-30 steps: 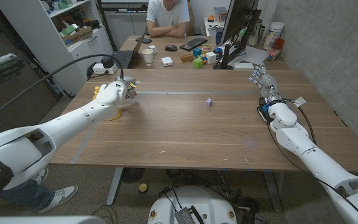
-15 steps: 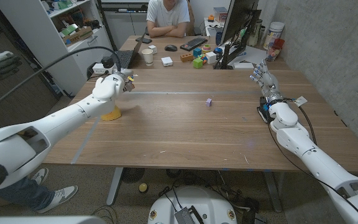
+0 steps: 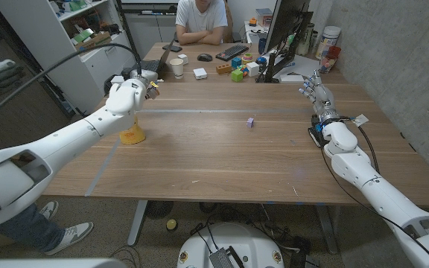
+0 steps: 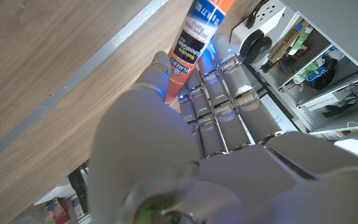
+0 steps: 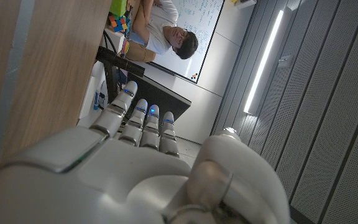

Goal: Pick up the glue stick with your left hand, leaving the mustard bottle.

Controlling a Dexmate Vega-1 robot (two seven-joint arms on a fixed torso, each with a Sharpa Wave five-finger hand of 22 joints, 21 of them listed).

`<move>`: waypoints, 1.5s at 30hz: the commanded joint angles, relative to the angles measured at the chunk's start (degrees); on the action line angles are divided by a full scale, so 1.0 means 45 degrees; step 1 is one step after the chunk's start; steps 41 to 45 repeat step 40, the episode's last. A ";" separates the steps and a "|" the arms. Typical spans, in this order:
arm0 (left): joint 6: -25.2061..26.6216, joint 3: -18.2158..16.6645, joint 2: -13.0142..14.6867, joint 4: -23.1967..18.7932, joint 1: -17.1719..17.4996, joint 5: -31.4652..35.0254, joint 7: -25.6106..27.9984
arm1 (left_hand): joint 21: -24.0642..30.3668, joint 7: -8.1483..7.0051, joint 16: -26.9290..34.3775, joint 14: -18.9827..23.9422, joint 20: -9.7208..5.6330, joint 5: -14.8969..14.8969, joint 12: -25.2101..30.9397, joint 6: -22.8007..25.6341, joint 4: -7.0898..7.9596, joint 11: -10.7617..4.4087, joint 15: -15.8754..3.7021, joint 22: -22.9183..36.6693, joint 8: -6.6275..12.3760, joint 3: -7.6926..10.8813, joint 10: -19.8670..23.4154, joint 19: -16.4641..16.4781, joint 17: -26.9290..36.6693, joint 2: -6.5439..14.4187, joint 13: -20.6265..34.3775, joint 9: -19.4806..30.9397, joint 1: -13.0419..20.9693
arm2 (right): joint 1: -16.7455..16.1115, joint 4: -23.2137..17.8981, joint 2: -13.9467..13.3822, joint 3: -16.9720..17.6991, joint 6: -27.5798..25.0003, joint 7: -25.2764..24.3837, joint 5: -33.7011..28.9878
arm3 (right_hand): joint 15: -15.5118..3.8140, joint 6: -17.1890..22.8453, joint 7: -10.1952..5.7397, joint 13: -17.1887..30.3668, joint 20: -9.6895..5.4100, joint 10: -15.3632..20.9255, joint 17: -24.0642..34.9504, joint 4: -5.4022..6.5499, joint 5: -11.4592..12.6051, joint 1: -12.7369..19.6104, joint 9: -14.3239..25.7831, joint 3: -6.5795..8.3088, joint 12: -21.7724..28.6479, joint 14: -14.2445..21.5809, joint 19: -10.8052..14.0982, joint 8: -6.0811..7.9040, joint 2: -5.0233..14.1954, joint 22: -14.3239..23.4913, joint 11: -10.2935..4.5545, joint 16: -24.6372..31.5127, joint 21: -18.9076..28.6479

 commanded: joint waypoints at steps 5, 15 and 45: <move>0.1220 -0.1055 0.0474 -0.1803 0.0312 0.1031 -0.0551 | 0.0081 -0.0328 0.0035 0.1491 0.0011 0.0155 0.0046 0.1678 0.0063 -0.1347 -0.1486 0.0031 0.0061 0.0045 0.1415 -0.0121 0.0057 0.1134 0.1483 0.0265 0.0941 | 0.0091 0.0065 -0.0495 0.0090 -0.0159 0.0793 0.0235 | 0.0093 0.0127 -0.0028 0.0028 0.0025 0.0116 0.0037 0.0028 0.0013 -0.0089 0.0030 -0.0052 0.0015 0.0073 0.0042 -0.0022 -0.0002 0.0038 -0.0008 0.0049 0.0034; 0.0684 -0.1696 0.1010 -0.2209 0.0263 0.1210 -0.0632 | 0.0075 -0.0319 0.0035 0.1508 0.0036 0.0167 0.0056 0.1688 0.0061 -0.1313 -0.1481 0.0028 0.0060 0.0039 0.1454 -0.0222 0.0102 0.1137 0.1587 0.0273 0.0935 | -0.0301 -0.0614 -0.0362 0.0048 -0.0165 0.0319 0.0120 | 0.0103 0.0133 -0.0016 0.0029 0.0040 0.0134 0.0046 0.0034 0.0008 -0.0119 0.0031 -0.0070 0.0016 0.0082 0.0036 -0.0027 -0.0012 0.0039 0.0039 0.0048 0.0029; -0.0523 -0.2623 0.1339 -0.1983 0.0023 0.1388 -0.0372 | -0.0013 -0.0316 -0.0025 0.1429 0.0115 0.0193 0.0018 0.1617 0.0030 -0.1310 -0.1409 0.0012 0.0022 0.0035 0.1428 -0.0661 0.0192 0.1143 0.1871 0.0297 0.0956 | -0.0151 0.0052 0.0856 -0.0364 0.0939 -0.0276 -0.0450 | 0.0127 0.0209 -0.0005 0.0032 0.0084 0.0156 0.0060 0.0029 -0.0001 -0.0170 0.0032 -0.0106 0.0008 0.0119 0.0049 -0.0019 -0.0032 0.0041 0.0024 0.0046 0.0028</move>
